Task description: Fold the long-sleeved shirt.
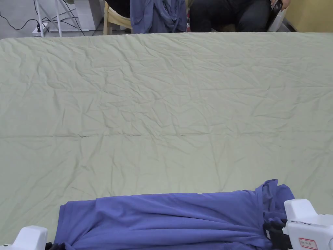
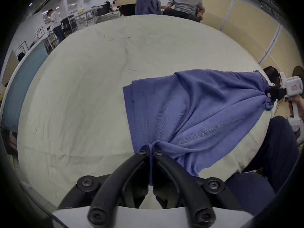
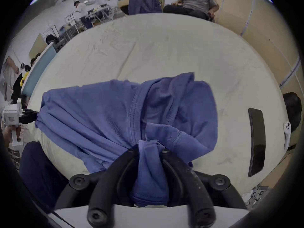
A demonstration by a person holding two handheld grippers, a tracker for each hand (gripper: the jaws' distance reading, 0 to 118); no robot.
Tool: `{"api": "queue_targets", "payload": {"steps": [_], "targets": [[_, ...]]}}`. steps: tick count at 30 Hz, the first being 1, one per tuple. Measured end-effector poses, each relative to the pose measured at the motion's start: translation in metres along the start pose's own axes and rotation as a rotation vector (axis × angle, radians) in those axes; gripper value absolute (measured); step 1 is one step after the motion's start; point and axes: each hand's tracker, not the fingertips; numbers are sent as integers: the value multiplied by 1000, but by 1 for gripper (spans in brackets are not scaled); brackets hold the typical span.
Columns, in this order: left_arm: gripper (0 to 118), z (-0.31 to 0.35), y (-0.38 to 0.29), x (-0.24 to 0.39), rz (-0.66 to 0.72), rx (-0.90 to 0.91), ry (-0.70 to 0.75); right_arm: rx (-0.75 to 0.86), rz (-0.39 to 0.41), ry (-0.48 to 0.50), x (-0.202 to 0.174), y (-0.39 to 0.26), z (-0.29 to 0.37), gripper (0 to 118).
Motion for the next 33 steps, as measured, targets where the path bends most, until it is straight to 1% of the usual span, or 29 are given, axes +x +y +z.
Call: {"api": "queue_targets", "payload": {"steps": [1,2,3,4,5,6,7,8,9,10,12,13,14,15,16,17,18,19,20,21,22,23,24,26,27,29,30,32,33], "targets": [[2,0,1,-1,3,-4,3,1,2,-5,0,3,0,20],[6,2,3,1,15,-9,2,-8,-6,-5,1,6,-1,20],[16,3,4,-1,62,-10,7,-14,-18,0,1,6,0,22],[30,7,7,-4,110,-2,26,-15,-30,6,3,7,2,26],[57,14,11,-8,170,10,59,-11,-37,10,5,7,9,36],[98,27,15,-11,244,38,55,-1,-56,-2,6,9,23,60],[117,43,16,-14,309,83,19,14,-77,-14,6,7,37,83],[118,60,16,-17,374,158,-31,54,-92,-28,6,6,53,108],[117,75,16,-19,441,225,-80,122,-98,-18,5,4,72,118],[117,91,16,-17,502,257,-93,202,-105,6,3,1,91,118],[117,107,11,-15,568,274,-97,246,-117,26,-5,-2,119,118],[116,112,9,-14,578,259,-106,261,-125,52,-8,-3,127,118],[109,118,7,-10,580,228,-135,278,-135,88,-9,-4,131,111],[75,120,5,-8,557,185,-186,288,-152,147,-14,-7,136,80],[27,121,2,-7,544,185,-230,295,-159,204,-15,-7,137,36],[1,120,0,-5,522,180,-252,291,-177,236,-17,-7,134,3],[3,119,-5,-1,494,169,-213,279,-191,246,-21,-7,130,3],[3,119,-8,-2,485,172,-238,288,-190,228,-24,-13,134,3],[3,117,-10,-4,473,160,-265,284,-175,235,-26,-15,132,3],[11,115,-11,-9,478,164,-285,286,-163,247,-27,-17,131,3],[36,110,-7,-17,514,176,-349,291,-167,273,-28,-19,129,3],[74,105,-7,-25,557,173,-400,287,-174,314,-33,-17,128,3],[116,96,-6,-34,604,160,-439,283,-191,362,-35,-17,125,3],[117,72,-4,-48,640,129,-437,281,-225,430,-34,-21,121,3],[115,63,-4,-57,668,167,-424,278,-239,452,-29,-19,114,3],[115,43,-1,-65,638,122,-243,272,-251,485,-27,-22,109,3],[115,28,-1,-70,625,130,-229,269,-254,506,-26,-24,106,3],[115,3,2,-80,641,114,-311,261,-268,542,-24,-22,97,3],[114,-10,4,-81,686,78,-432,257,-277,562,-24,-23,94,3]]}}
